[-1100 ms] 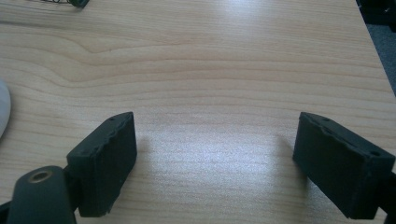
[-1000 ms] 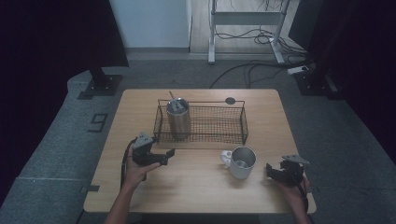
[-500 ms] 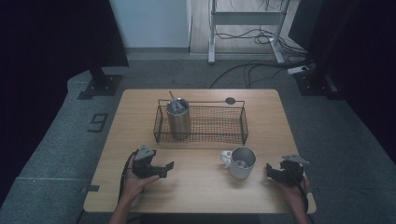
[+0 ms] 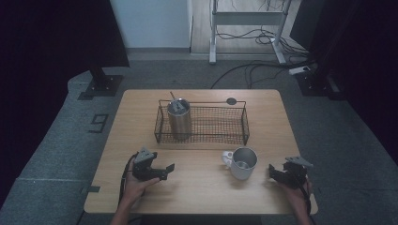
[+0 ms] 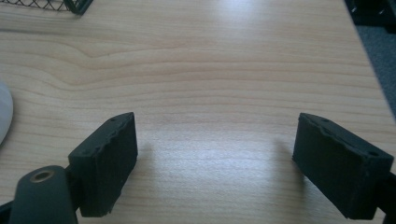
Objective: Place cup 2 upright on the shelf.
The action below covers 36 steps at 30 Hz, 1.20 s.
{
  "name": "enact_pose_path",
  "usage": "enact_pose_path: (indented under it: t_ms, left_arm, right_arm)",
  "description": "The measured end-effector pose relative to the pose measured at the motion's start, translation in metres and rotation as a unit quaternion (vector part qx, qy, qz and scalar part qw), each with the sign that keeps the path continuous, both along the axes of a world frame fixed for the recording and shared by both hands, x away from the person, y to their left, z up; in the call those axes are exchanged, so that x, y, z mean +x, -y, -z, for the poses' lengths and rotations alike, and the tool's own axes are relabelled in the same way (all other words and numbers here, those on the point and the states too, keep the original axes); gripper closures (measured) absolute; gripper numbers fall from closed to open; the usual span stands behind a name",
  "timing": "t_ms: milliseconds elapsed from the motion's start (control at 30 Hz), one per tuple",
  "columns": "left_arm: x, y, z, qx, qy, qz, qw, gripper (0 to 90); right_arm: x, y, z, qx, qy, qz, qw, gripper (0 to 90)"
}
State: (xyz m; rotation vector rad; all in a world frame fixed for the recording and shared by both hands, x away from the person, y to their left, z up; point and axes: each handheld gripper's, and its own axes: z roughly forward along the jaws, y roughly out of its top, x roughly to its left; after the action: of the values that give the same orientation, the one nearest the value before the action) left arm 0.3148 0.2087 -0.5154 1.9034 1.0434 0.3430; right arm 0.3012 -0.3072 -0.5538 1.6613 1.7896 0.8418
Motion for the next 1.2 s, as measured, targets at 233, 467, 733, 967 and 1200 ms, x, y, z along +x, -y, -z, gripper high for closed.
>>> enact_pose_path:
  t_ms: [233,467,733,967,1200]
  left_arm:
    - [-0.003,0.001,0.001,0.004,0.006,-0.017,0.9998,9.2]
    - [-0.003,0.003,0.003,0.009,0.000,-0.016,0.9998,9.2]
    - [-0.002,0.006,0.008,0.007,-0.007,-0.012,0.9999,9.2]
    - [-0.003,0.008,0.010,0.007,-0.008,-0.009,0.9999,9.2]
    - [-0.003,0.013,0.014,0.014,-0.014,0.000,0.9998,9.2]
  right_arm:
    - [-0.011,0.003,-0.012,0.035,0.043,-0.020,0.9983,14.3]
    - [-0.019,-0.003,-0.024,0.056,0.073,-0.055,0.9942,14.3]
    - [-0.028,-0.010,-0.036,0.093,0.094,-0.094,0.9868,14.3]
    - [-0.034,-0.020,-0.048,0.113,0.108,-0.126,0.9796,13.1]
    - [-0.036,-0.030,-0.052,0.118,0.110,-0.146,0.9761,12.9]
